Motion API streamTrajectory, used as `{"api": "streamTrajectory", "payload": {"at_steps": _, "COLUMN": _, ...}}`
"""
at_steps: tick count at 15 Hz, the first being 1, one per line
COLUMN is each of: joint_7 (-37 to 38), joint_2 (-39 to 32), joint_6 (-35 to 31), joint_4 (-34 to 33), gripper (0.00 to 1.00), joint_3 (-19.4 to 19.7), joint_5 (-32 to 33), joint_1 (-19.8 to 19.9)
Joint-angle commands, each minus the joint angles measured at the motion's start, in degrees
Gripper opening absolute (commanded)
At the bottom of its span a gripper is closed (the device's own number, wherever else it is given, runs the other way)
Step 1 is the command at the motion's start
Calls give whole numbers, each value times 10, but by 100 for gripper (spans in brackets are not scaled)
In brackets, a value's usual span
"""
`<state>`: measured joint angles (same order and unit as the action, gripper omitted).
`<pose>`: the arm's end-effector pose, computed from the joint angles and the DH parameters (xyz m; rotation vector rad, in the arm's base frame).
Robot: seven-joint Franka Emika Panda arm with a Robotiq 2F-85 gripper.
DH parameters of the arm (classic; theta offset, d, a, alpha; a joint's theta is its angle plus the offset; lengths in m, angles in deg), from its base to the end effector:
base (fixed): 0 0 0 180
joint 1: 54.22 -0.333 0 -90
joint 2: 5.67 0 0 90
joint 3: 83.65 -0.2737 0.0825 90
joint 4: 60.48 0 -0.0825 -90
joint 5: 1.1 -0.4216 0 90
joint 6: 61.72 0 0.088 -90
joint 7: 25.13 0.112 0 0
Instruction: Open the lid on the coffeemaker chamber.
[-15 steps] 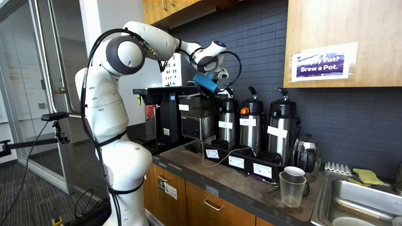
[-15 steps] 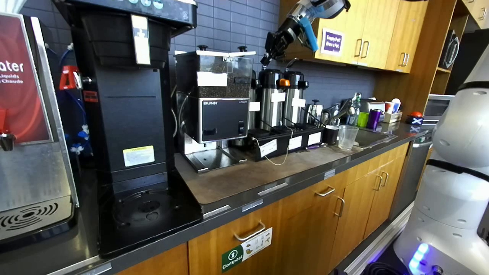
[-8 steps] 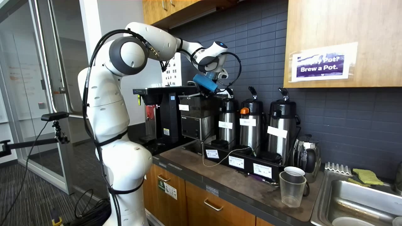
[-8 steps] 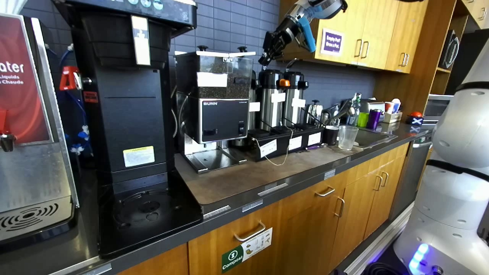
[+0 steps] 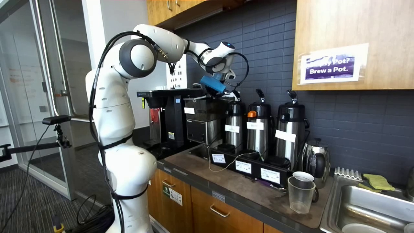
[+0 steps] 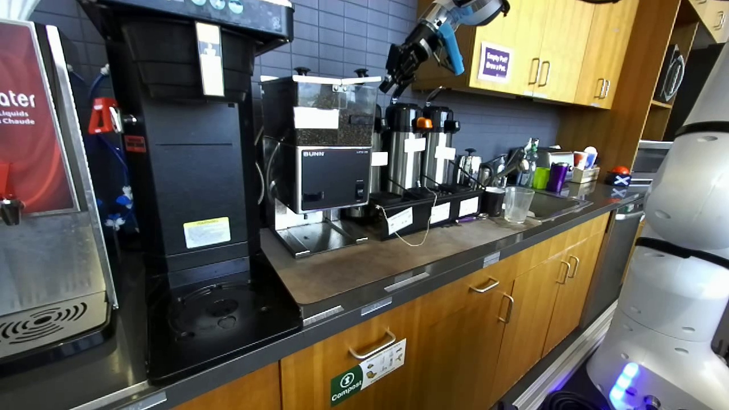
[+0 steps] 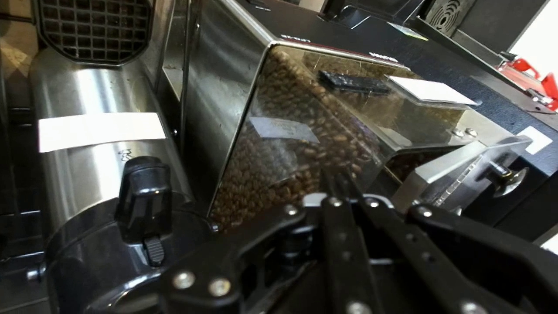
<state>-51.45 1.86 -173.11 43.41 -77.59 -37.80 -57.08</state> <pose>0.5912 0.0073 0.5795 -2.5194 -0.3062 -0.5351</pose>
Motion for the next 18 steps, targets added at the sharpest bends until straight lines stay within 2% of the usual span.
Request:
{"api": "streamTrajectory", "payload": {"at_steps": 1, "joint_7": -13, "joint_2": -24, "joint_6": 19, "joint_4": -36, "gripper": 0, "joint_3": -6, "joint_5": -11, "joint_1": 8}}
{"api": "streamTrajectory", "payload": {"at_steps": 18, "joint_7": -25, "joint_2": -65, "joint_6": 26, "joint_4": -91, "gripper": 0, "joint_3": -27, "joint_5": -11, "joint_1": 13}}
